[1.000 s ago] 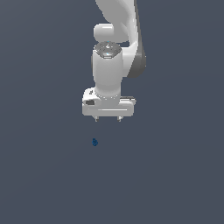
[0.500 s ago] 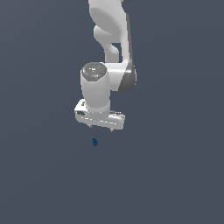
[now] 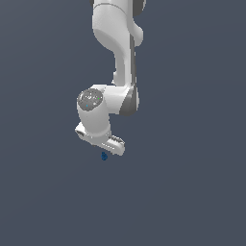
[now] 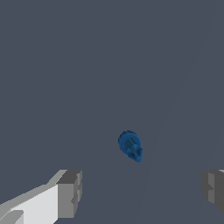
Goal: Pick up the object and move it to a goal position.
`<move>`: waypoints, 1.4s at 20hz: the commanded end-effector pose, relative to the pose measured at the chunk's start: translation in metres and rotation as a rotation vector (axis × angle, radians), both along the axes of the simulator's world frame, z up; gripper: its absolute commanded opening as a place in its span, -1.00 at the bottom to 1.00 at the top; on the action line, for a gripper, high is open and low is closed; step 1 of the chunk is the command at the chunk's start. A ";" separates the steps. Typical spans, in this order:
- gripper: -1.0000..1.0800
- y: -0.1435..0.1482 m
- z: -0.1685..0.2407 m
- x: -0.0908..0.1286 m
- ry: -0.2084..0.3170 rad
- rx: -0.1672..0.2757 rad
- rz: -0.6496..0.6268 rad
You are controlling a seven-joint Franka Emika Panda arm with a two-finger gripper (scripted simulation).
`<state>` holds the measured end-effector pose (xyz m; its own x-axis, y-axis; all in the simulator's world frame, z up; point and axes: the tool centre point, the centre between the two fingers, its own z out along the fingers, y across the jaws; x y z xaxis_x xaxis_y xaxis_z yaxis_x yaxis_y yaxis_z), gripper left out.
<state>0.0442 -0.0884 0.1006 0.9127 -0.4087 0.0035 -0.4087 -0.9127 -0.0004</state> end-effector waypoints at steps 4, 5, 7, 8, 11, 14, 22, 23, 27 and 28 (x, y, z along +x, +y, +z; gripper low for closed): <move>0.92 -0.006 -0.008 0.002 0.003 0.001 -0.035; 0.92 -0.005 -0.007 0.001 0.004 0.001 -0.029; 0.92 -0.005 -0.009 0.001 0.004 0.001 -0.029; 0.92 -0.005 -0.010 0.001 0.004 0.001 -0.029; 0.92 -0.005 -0.021 0.001 0.004 0.001 -0.031; 0.92 -0.005 -0.037 0.000 0.004 0.001 -0.033; 0.92 -0.006 -0.058 0.001 0.003 0.001 -0.035; 0.92 -0.006 -0.058 0.002 0.003 0.001 -0.035; -1.00 -0.006 -0.058 0.002 0.003 0.001 -0.035; -1.00 -0.006 -0.058 0.002 0.003 0.001 -0.035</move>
